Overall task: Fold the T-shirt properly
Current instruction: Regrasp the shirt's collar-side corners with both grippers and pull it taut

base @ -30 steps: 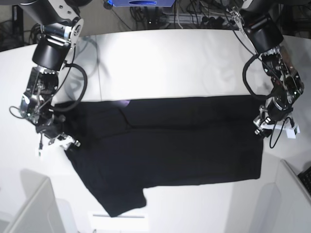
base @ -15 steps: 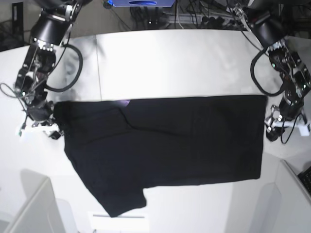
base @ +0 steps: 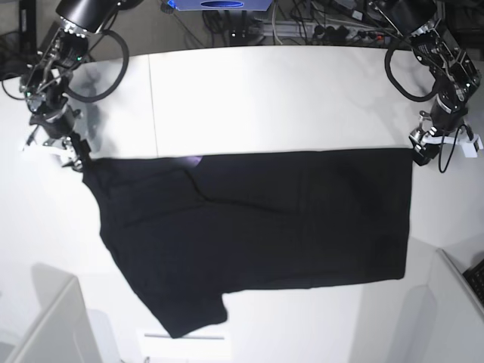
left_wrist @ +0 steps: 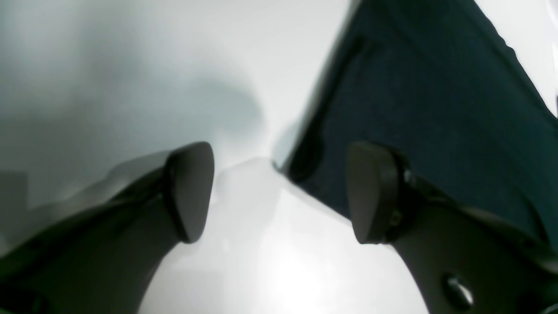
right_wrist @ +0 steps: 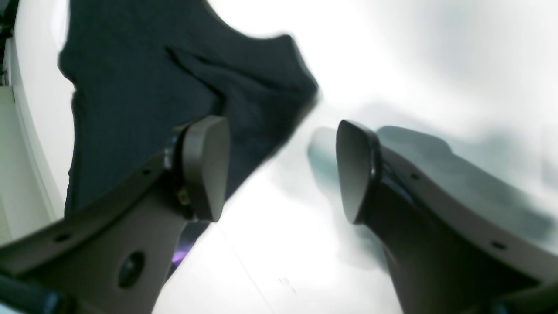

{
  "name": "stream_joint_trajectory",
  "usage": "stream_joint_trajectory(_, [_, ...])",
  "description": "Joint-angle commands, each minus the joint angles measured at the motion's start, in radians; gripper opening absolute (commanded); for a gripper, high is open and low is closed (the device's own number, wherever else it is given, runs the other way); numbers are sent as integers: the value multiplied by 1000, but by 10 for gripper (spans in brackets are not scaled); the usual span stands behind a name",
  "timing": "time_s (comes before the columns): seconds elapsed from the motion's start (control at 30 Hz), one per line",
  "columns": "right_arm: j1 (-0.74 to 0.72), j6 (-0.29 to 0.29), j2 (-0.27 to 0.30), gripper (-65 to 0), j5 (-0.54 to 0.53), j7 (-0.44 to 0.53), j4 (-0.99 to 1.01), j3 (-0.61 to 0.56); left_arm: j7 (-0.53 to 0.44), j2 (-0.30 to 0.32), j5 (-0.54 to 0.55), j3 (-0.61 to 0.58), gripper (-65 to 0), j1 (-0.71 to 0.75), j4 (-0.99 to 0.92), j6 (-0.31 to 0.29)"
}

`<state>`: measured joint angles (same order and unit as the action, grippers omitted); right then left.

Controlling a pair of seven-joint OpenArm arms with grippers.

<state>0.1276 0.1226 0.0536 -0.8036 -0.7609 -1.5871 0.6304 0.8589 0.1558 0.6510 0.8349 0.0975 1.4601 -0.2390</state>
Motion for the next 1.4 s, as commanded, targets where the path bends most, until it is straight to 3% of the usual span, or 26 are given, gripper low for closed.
stream_joint_trajectory(0.0, [-23, -11, 16, -282, -10, 14, 0, 1, -16, 14, 17, 1, -201, -26, -2, -9])
stream_joint_trajectory(0.27, [-102, -11, 21, -282, -9, 17, 175, -4, -16, 11, 10, -1, -201, -98, -134, -9])
stream_joint_trajectory(0.47, [-145, -11, 32, -282, -4, 17, 270, -8, -19, 11, 8, -82, -202, -120, -183, -9])
stream_joint_trajectory(0.63, [-148, -11, 52, -282, -4, 21, 282, -106, -65, 11, 8, -90, -202, -111, -183, -7])
stream_joint_trajectory(0.77, [-148, -11, 56, -285, -4, 22, 305, -108, -65, 11, 8, -90, -212, -109, -184, -7])
stream_joint_trajectory(0.87, [-144, -11, 56, -285, -4, 50, 308, -114, -65, 11, 8, -90, -311, -109, -184, -7])
stream_joint_trajectory(1.03, [-144, -11, 56, -291, -4, 59, 310, -117, -65, 11, 8, -90, -573, -114, -190, -7])
stream_joint_trajectory(1.07, [-144, -11, 56, -309, -4, 60, 310, -117, -65, 11, 8, -90, -627, -117, -203, -7])
stream_joint_trajectory(1.13, [-144, -11, 55, -386, -4, 60, 316, -111, -65, 12, 8, -90, -650, -118, -230, -7])
stream_joint_trajectory(1.27, [-145, -11, 75, -650, -4, 62, 353, -109, -65, 17, 8, -90, -650, -118, -264, -7])
stream_joint_trajectory(1.37, [-142, -11, 82, -650, -6, 62, 354, -108, -63, 17, 8, -90, -650, -107, -255, -7])
